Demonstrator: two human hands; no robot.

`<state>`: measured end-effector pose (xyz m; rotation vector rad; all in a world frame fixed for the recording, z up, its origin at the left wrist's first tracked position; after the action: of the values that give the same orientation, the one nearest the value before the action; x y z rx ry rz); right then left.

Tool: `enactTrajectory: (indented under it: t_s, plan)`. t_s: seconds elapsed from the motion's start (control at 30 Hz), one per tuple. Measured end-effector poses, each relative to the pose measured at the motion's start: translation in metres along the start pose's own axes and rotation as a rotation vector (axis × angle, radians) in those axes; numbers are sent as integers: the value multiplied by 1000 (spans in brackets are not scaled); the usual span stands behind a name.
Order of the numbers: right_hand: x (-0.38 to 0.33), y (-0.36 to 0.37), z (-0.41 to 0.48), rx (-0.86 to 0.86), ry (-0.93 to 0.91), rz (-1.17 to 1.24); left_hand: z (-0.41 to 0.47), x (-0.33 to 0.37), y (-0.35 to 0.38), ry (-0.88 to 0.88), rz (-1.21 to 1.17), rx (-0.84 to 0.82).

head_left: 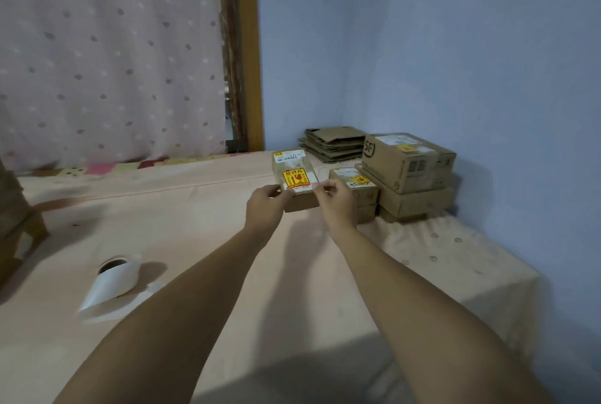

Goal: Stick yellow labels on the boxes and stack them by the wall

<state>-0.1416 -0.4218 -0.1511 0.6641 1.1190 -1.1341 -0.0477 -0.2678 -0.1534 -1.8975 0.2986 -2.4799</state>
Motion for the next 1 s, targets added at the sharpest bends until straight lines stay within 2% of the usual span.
enactTrajectory:
  t_s: [0.2, 0.37, 0.47, 0.67, 0.83, 1.0]
  plan:
    - [5, -52, 55, 90, -50, -99, -2, 26, 93, -49, -120, -128]
    - [24, -76, 88, 82, 39, -173, -7, 31, 150, -50, -54, -107]
    - [35, -80, 96, 67, 84, -178, -6, 28, 166, -31, -19, -96]
    - [45, -74, 108, 23, 35, -393, 5, 21, 182, 14, 16, -78]
    - [51, -68, 109, 32, 49, -355, 13, 24, 191, 61, 104, -65]
    - [49, -67, 110, -24, -18, -441, 16, 25, 201, 82, 142, -92]
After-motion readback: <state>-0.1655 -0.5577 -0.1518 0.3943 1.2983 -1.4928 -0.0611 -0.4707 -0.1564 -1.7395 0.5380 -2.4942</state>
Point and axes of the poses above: each hand's wrist, its own z-axis towards the middle knuckle, its own y-axis out of the palm, x = y × z, the point moved 6 cm from there along z, towards the middle knuckle, and after that the axes turned 13 degrees about x, right-handed, at the moved point
